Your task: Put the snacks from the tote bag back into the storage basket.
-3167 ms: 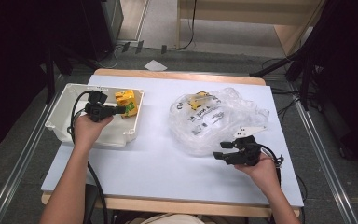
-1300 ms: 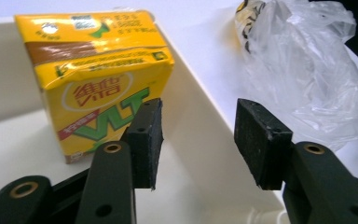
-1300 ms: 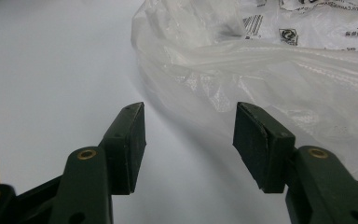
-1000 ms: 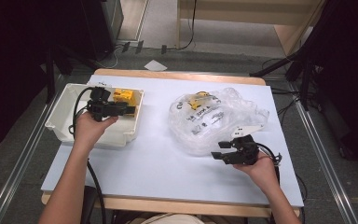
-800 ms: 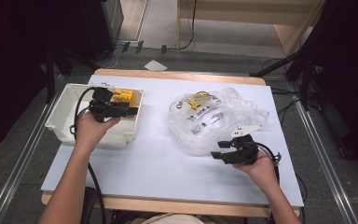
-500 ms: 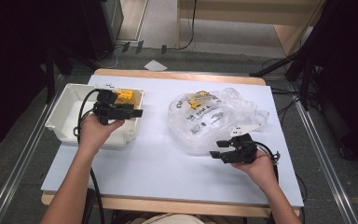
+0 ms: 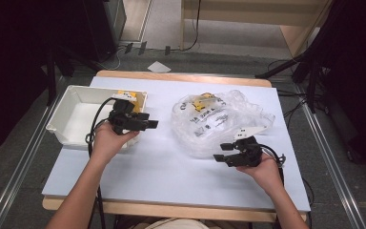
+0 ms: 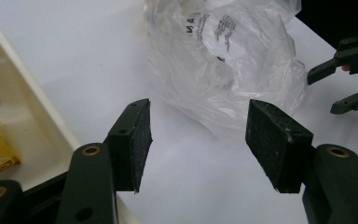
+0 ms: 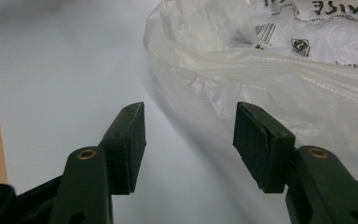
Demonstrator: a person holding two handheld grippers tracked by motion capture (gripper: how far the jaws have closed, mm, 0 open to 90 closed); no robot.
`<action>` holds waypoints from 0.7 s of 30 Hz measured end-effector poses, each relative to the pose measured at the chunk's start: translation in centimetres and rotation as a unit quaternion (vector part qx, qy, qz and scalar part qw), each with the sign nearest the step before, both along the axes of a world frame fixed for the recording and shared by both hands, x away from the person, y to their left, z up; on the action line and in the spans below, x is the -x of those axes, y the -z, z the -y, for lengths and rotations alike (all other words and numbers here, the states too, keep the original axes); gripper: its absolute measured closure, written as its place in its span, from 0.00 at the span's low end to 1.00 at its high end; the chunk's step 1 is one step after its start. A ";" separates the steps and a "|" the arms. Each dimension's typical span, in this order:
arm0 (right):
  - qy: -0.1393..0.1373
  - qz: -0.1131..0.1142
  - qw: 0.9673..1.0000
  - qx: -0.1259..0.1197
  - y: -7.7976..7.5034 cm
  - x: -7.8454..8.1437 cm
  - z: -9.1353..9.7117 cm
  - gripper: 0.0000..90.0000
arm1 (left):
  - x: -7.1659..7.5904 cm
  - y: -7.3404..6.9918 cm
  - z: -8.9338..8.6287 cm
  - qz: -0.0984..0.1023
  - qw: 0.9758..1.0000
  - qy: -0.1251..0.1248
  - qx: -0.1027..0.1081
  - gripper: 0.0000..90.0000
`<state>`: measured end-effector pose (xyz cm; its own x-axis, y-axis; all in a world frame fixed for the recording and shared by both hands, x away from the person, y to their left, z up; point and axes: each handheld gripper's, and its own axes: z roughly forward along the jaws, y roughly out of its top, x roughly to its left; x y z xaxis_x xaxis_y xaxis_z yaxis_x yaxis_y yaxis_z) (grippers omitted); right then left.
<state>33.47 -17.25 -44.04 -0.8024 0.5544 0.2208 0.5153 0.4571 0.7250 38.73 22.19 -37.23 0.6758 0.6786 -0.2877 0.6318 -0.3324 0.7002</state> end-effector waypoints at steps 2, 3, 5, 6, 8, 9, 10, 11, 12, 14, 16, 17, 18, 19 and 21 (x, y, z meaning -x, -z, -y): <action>0.000 0.000 1.000 0.000 0.0 0.0 0.0 0.50 | 0.2 0.1 0.4 0.000 1.000 0.005 0.003 0.46; 0.000 0.000 1.000 0.000 0.0 0.0 0.0 0.50 | 0.3 0.2 0.6 0.000 1.000 0.007 0.002 0.46; -0.001 -0.001 1.000 0.000 0.0 0.0 0.0 0.50 | 0.5 0.3 1.1 0.001 1.000 0.014 0.002 0.46; -0.002 0.000 1.000 0.000 0.0 0.0 0.0 0.50 | 0.8 0.4 1.6 0.005 1.000 0.017 0.002 0.46; -0.002 0.000 1.000 0.000 0.0 0.0 0.0 0.50 | 0.9 0.5 1.8 0.005 1.000 0.022 0.001 0.46; -0.002 0.000 1.000 -0.001 0.0 0.0 0.0 0.50 | 1.1 0.6 2.1 0.003 1.000 0.025 -0.002 0.46; -0.002 0.001 1.000 -0.001 -0.1 0.0 0.0 0.50 | 1.2 0.8 2.4 0.003 1.000 0.027 -0.004 0.45; -0.002 0.001 1.000 -0.001 -0.1 0.0 0.0 0.50 | 1.2 0.8 2.4 0.003 1.000 0.027 -0.004 0.45; -0.003 0.001 1.000 -0.001 0.0 0.1 0.0 0.50 | 1.5 1.1 2.6 0.001 1.000 0.030 -0.007 0.45; -0.005 0.001 1.000 0.000 0.0 0.0 -0.1 0.50 | 1.8 1.4 3.0 0.001 0.999 0.034 -0.007 0.45; -0.005 0.001 1.000 0.000 0.0 0.1 -0.1 0.50 | 2.1 1.7 3.3 -0.001 0.999 0.040 -0.013 0.45; -0.005 0.001 1.000 0.000 0.0 0.1 -0.1 0.50 | 2.1 1.7 3.3 -0.001 0.999 0.040 -0.013 0.45; -0.005 0.001 1.000 -0.001 -0.1 0.1 -0.1 0.50 | 2.2 1.9 3.5 0.000 0.999 0.042 -0.015 0.45; -0.005 0.001 1.000 -0.001 -0.1 0.1 -0.1 0.50 | 2.4 2.0 3.6 -0.001 0.999 0.045 -0.016 0.45; -0.006 -0.001 1.000 0.001 0.0 0.0 -0.1 0.50 | 2.8 2.4 3.8 0.001 0.999 0.050 -0.021 0.45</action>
<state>33.42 -17.18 -44.01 -0.8088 0.5446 0.2221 0.5112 0.4642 0.7233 35.96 18.36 -39.65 0.7407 0.6199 -0.2591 0.5934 -0.4227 0.6850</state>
